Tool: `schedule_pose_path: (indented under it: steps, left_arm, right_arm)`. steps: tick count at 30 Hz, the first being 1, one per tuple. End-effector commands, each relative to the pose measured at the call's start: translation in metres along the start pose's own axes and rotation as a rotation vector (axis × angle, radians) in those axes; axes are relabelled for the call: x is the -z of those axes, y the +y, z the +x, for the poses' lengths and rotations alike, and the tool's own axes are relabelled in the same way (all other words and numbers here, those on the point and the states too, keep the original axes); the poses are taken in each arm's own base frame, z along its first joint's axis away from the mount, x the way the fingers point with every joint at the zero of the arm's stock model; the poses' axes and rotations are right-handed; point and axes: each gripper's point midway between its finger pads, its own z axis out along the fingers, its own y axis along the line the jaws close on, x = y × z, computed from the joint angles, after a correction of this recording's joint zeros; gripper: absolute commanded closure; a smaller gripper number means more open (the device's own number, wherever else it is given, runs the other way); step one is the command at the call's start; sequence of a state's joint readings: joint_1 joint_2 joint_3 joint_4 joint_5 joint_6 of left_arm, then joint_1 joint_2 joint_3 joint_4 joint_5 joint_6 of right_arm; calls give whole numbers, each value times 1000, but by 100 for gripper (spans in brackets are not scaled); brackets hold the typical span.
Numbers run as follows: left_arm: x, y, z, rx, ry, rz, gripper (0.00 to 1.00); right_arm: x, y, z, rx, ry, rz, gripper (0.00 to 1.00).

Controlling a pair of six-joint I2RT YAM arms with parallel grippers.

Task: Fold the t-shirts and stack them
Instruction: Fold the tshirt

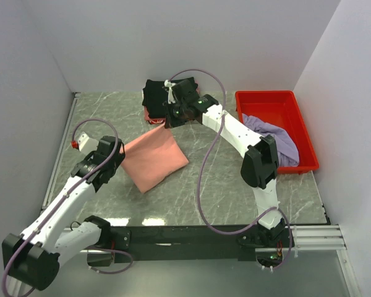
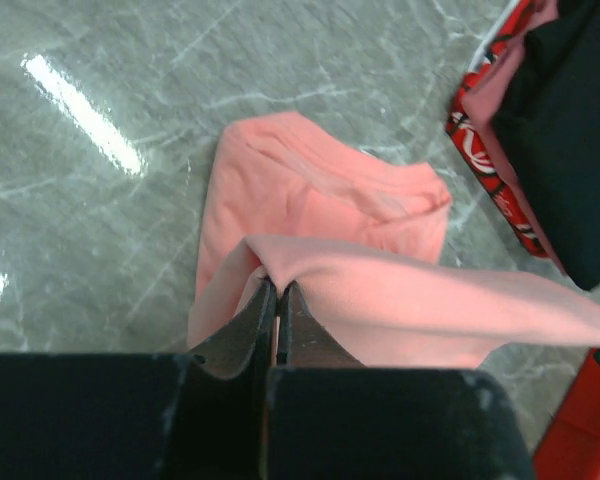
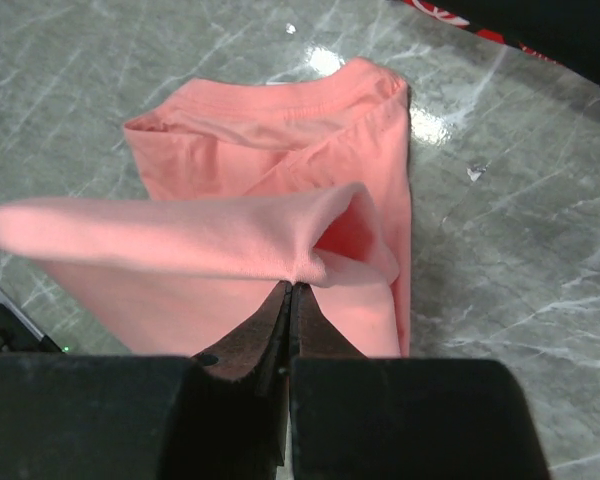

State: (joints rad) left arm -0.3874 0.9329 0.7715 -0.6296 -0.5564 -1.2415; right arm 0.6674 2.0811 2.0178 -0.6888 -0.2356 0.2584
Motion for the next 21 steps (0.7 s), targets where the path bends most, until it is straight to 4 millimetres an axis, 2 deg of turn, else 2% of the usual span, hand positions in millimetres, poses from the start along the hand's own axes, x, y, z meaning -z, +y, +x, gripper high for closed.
schedule_pose_path:
  steps: [1, 4, 9, 13, 17, 19, 20, 21]
  left_arm:
    - [-20, -11, -6, -30, -12, 24, 99]
    - [-36, -7, -7, -43, -16, -19, 99]
    - [-56, -17, -12, -25, -4, -24, 99]
    - [-76, -5, -12, -19, 16, -92, 99]
    - [-91, -1, -11, -29, 29, -120, 99]
    - [-99, 3, -14, -27, 18, -146, 96]
    - [-102, 4, -14, -25, 12, -154, 95]
    - [-108, 7, -13, -26, 16, -173, 88]
  right_arm:
    - [-3, -3, -25, 23, -71, -12, 100]
    - [-13, -9, -35, 10, -99, 4, 100]
    - [-39, -24, -38, -14, -103, 14, 100]
    - [-58, -32, -45, -6, -132, 15, 100]
    - [-87, -38, -39, -4, -129, -14, 97]
    - [-95, -34, -46, 2, -158, -51, 91]
    - [-105, -36, -42, 1, -150, -58, 88]
    - [-110, -37, -39, -6, -135, -61, 83]
